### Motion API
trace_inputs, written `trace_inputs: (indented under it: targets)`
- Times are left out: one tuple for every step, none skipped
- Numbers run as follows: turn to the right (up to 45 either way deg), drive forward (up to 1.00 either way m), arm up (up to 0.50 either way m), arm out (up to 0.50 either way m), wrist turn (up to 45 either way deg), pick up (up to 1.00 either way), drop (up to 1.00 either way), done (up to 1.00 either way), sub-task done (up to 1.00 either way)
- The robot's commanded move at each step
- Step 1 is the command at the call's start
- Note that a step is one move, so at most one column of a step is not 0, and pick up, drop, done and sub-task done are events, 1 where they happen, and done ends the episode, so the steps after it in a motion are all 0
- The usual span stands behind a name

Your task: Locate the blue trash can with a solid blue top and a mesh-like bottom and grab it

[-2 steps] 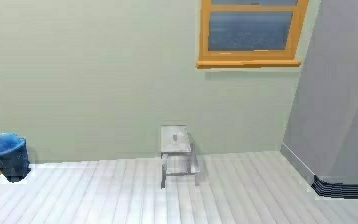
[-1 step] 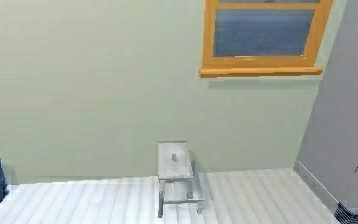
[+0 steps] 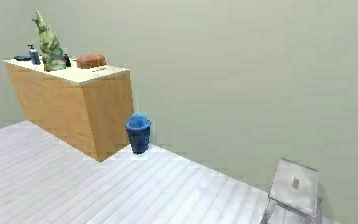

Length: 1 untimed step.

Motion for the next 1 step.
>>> trace_inputs:
  targets:
    - [0.0,0.55,0.00,0.00,0.0,0.00,0.00,0.00,0.00]
